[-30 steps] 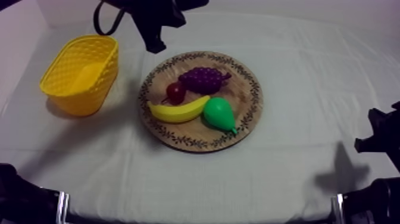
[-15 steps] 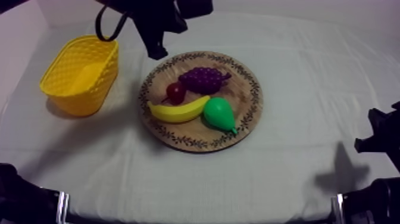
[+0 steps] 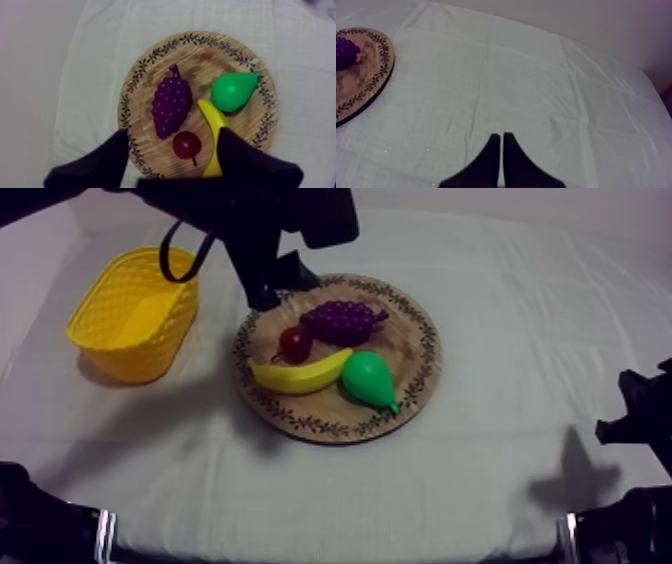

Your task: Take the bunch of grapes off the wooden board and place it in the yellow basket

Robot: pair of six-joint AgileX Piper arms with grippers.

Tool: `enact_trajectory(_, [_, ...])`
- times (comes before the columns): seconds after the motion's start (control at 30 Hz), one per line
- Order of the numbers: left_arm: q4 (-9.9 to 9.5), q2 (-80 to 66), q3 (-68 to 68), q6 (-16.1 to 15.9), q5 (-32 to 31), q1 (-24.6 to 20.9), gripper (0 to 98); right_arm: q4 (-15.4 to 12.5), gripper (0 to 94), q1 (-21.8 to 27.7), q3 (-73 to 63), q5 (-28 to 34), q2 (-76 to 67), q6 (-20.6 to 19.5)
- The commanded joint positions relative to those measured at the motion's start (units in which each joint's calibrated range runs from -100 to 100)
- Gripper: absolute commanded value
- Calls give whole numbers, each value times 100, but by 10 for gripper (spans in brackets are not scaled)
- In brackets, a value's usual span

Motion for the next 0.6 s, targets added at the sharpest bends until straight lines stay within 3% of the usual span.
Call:
enact_trajectory(0.0, [-14,-8,78,81,-47,0,847,0,2,2,4,0,-2,-1])
enact_trajectory(0.57, [4,90,312,153,-191,20,904,0,2,2,4,0,-2,-1])
